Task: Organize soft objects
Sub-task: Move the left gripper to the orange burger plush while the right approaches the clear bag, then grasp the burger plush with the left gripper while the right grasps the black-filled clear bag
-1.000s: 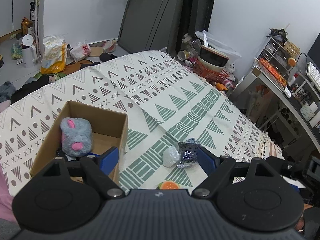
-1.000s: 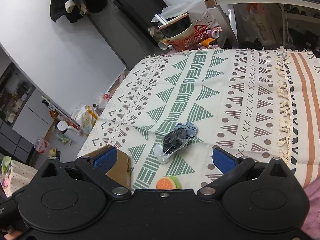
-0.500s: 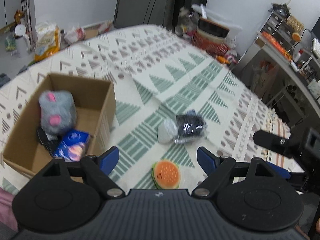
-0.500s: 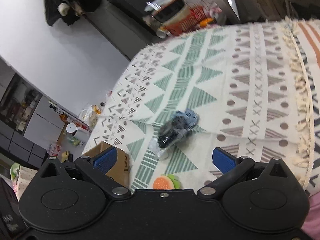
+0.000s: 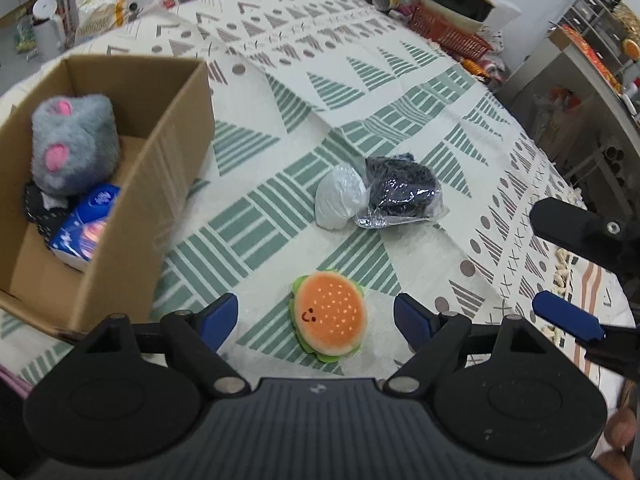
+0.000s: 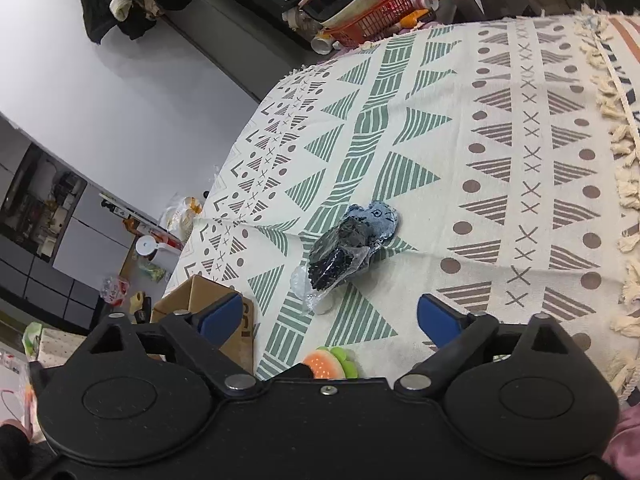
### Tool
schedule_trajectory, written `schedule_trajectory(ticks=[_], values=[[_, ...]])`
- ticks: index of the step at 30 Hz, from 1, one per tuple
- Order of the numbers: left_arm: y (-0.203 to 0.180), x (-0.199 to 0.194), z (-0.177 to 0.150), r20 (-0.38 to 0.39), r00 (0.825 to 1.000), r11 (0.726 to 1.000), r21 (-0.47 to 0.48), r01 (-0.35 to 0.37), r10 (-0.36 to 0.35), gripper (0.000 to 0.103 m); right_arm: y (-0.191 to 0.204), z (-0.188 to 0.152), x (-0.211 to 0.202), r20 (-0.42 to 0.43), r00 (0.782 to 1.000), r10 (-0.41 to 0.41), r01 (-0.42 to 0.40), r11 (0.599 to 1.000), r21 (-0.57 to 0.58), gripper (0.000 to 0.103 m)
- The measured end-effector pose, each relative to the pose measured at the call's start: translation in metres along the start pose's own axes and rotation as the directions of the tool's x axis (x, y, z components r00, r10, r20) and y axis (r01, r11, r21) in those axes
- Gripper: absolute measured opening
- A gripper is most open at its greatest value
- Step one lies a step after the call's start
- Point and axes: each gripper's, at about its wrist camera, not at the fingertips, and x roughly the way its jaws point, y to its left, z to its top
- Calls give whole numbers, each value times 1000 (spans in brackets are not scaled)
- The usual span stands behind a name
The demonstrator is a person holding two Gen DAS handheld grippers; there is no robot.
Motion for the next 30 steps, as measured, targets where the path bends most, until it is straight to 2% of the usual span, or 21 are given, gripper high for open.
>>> schedule_trajectory(ticks=[7,10,12,14,19,30], values=[[-6,27,1,-67,998,998,-64,-8,4,83,-9,3,9,1,1000,26,-26,999,35,81],[-5,37,3,-90,996,995,-103,-1,-9,76,-12,4,13,3,999,39,-39,998,52,78],[-6,43,3,-89,996,995,-94,16,-24,53,-15,5,15,13,999,46,-47,997,66,77],[-3,49,1,-99,995,995,-102,20,-30,42,-18,7,17,25,998,49,-51,996,75,77],[3,43,-2,-32,999,992,-120,37,-41,40,-28,11,31,12,999,42,-43,991,125,71],[14,33,15,72,997,990,-137,35,-25,40,-30,12,59,-16,998,63,-60,983,175,70]])
